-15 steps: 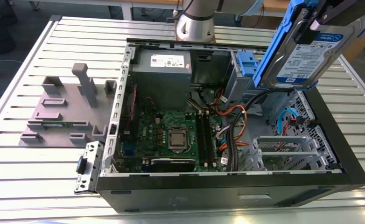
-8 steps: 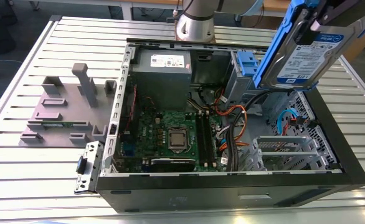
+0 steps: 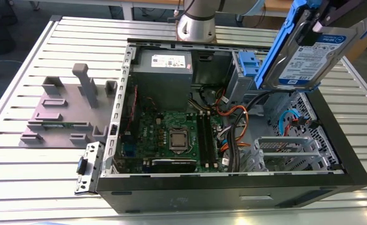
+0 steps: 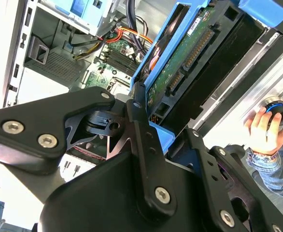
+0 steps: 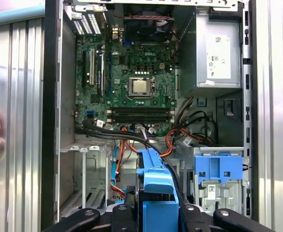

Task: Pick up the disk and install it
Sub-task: 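Pick up the disk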

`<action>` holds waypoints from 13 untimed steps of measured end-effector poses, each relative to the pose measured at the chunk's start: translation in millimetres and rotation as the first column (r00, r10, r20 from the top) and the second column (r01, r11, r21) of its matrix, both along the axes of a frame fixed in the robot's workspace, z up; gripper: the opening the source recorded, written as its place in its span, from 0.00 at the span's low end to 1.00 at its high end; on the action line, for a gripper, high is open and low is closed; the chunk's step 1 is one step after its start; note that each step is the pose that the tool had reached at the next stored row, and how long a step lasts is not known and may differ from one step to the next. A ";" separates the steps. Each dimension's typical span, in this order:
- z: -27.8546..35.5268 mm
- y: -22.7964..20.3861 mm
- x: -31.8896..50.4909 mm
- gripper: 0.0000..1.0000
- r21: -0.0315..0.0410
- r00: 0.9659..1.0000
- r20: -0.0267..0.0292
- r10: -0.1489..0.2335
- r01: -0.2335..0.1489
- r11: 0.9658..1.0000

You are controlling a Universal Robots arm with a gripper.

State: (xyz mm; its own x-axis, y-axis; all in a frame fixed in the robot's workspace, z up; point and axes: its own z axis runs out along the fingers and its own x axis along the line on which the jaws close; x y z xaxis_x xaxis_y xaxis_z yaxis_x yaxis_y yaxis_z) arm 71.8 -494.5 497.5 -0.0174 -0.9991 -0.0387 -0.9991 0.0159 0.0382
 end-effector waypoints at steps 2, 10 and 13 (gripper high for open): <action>0.0 -0.4 0.0 0.37 0.000 1.000 0.000 0.000 0.000 1.000; -0.1 -2.1 0.0 0.37 0.000 1.000 0.000 0.000 0.000 1.000; -0.1 -2.8 0.0 0.37 0.000 1.000 0.000 0.000 0.000 1.000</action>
